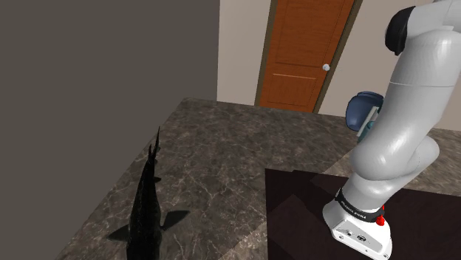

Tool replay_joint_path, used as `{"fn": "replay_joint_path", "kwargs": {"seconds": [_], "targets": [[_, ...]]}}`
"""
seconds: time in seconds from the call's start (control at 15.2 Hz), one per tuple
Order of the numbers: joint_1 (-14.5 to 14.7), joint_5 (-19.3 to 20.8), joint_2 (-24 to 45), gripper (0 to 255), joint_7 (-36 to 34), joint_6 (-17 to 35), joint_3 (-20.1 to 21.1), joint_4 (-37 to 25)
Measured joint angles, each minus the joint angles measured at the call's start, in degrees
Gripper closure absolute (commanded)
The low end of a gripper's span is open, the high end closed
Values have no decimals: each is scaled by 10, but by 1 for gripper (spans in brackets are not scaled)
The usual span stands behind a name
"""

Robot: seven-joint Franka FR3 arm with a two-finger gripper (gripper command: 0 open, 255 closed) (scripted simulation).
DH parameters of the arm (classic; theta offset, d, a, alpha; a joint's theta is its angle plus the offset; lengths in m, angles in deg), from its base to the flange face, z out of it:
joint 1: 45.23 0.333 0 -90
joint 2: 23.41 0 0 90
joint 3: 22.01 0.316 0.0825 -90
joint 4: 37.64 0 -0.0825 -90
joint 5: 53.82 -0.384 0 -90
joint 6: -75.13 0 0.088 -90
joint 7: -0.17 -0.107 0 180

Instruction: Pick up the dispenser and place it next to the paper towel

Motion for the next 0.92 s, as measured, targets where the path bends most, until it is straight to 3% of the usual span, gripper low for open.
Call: {"fn": "replay_joint_path", "kwargs": {"seconds": [0.2, 0.53, 0.92], "targets": [[1, 0, 0, 0, -1, 0, 0, 1], [-11, 15, -6, 0, -11, -59, -8, -59], [-11, 19, -9, 0, -13, -66, -11, -64]]}}
